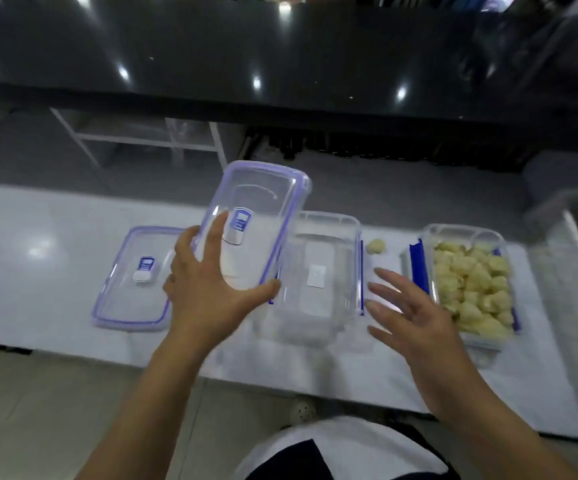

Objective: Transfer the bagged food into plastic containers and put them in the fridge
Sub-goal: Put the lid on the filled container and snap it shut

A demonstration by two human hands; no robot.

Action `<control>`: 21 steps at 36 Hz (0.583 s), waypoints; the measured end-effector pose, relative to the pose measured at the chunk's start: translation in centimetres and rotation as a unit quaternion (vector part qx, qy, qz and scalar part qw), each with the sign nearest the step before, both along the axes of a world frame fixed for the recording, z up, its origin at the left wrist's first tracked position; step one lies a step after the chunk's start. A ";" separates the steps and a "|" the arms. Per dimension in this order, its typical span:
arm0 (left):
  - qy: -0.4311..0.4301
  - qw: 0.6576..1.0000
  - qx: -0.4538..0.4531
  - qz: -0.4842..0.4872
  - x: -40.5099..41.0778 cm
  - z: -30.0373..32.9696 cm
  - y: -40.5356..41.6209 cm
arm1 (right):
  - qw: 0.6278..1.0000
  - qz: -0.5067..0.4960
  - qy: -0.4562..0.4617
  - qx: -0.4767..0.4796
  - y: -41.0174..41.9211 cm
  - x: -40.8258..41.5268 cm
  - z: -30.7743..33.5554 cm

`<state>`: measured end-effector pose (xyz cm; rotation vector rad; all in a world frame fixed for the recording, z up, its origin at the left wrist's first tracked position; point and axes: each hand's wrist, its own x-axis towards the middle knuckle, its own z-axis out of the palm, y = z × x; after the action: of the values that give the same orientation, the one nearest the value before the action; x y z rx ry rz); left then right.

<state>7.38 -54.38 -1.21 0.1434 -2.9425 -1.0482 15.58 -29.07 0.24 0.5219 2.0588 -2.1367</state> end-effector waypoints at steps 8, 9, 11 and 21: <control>0.009 0.976 0.091 -0.199 4.2 0.6 13.6 | 0.959 -0.171 0.017 -0.226 6.3 1.1 1.5; 0.004 0.973 0.089 -0.213 4.5 0.4 14.7 | 0.959 -0.185 0.020 -0.215 7.0 1.5 1.6; -0.008 0.969 0.074 -0.235 5.0 0.0 16.6 | 0.958 -0.214 0.023 -0.191 8.5 2.2 1.7; -0.100 0.941 0.082 -0.314 5.8 -0.8 22.8 | 0.936 -0.308 0.003 -0.171 14.3 4.9 1.3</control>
<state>13.20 -31.60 -1.96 -0.7869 -3.1485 -1.4064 20.50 -14.76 1.54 1.2302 1.5936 -2.7424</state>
